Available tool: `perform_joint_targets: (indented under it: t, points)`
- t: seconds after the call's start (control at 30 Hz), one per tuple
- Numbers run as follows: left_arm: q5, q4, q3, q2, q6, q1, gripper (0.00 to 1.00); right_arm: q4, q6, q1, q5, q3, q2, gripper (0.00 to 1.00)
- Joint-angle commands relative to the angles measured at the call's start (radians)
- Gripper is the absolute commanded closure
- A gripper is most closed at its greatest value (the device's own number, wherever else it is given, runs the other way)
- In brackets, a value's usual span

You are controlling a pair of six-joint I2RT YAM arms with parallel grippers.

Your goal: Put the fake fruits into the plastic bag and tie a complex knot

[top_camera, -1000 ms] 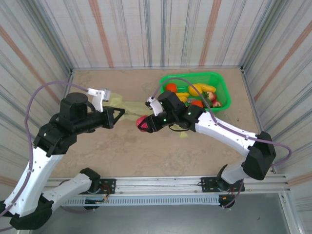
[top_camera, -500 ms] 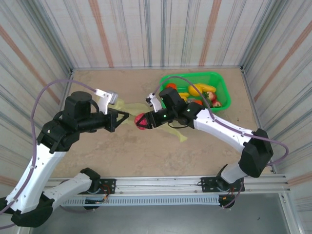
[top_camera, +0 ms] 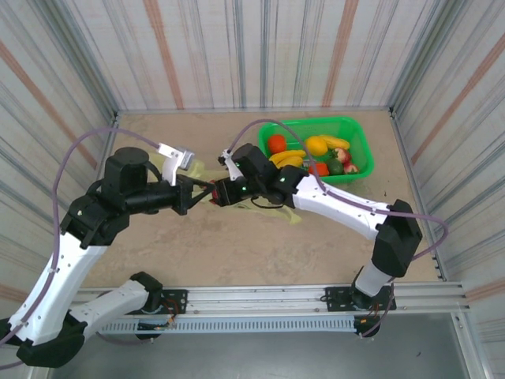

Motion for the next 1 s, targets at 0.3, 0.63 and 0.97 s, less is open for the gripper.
perform_joint_targets:
  t: [0.3, 0.63, 0.97]
  points:
    - [0.178, 0.187, 0.031, 0.017, -0.201, 0.089, 1.00, 0.014, 0.101, -0.003, 0.157, 0.026, 0.141, 0.01]
    - [0.110, 0.139, -0.095, 0.035, -0.224, 0.108, 1.00, 0.006, 0.079, -0.037, 0.065, -0.014, 0.103, 0.00]
    - [0.093, 0.125, -0.177, 0.016, -0.190, 0.108, 1.00, 0.027, 0.102, -0.078, 0.020, -0.055, 0.025, 0.16]
